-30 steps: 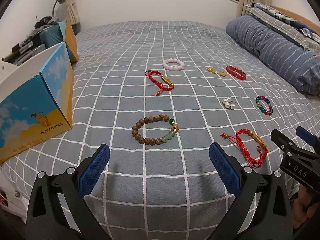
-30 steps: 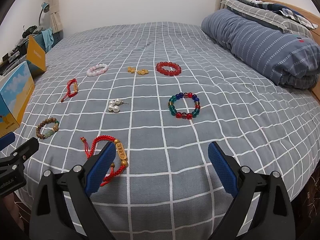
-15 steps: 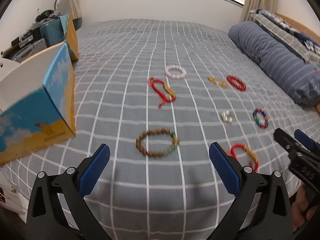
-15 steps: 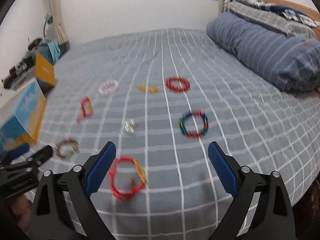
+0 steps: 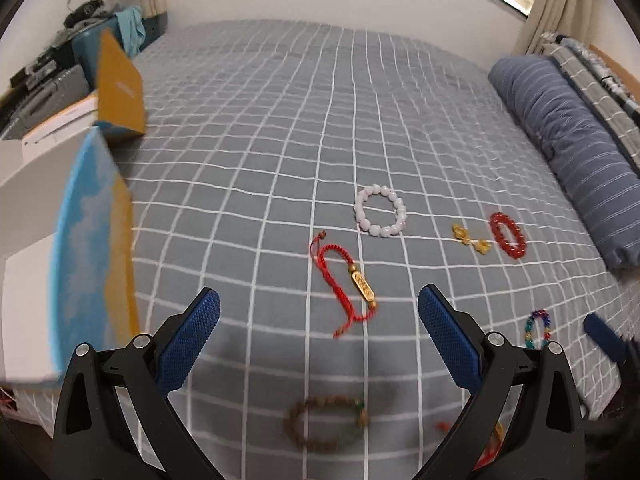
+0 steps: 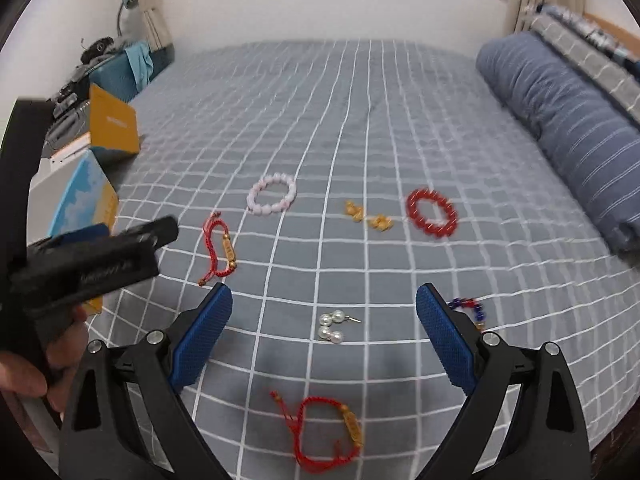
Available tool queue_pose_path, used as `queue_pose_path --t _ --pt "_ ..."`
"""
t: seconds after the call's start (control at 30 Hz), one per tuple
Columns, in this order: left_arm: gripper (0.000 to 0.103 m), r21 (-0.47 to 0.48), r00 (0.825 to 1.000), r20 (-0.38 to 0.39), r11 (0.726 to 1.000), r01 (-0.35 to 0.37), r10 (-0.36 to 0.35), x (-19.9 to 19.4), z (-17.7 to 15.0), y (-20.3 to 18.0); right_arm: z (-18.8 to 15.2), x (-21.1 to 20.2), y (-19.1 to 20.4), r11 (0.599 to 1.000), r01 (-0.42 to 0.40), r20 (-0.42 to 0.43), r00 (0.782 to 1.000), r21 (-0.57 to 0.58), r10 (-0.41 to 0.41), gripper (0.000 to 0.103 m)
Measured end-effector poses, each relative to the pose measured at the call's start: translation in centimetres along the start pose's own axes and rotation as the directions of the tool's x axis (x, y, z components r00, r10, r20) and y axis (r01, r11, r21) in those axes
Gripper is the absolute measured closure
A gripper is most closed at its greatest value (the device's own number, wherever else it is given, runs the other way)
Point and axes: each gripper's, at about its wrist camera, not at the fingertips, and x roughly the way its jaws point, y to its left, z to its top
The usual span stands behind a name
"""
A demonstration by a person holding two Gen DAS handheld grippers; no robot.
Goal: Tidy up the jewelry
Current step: 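Grasp the red cord bracelet with left tool while right tool grasps pearl earrings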
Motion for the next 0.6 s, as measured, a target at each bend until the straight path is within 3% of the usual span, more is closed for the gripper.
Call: queue_pose_path --t 0.3,0.43,0.6 --pt "0.006 0.028 0.992 -0.125 1.000 -0.008 0.011 8.1 -0.2 -0.4 -2.0 8.1 -1.4 1.000 0.004 -0.145 0.989 0.027 0.000 0.020" --pt "0.006 0.042 0.992 -0.125 0.999 -0.025 0.030 9.6 -0.1 -0.5 -2.5 10.1 -1.6 1.000 0.001 -0.191 0.982 0.028 0.004 0.025" --pt "0.008 0.065 0.991 -0.131 0.997 -0.031 0.039 10.4 -0.4 -0.9 -3.0 10.3 -1.6 1.000 0.012 -0.188 0.982 0.022 -0.008 0.029"
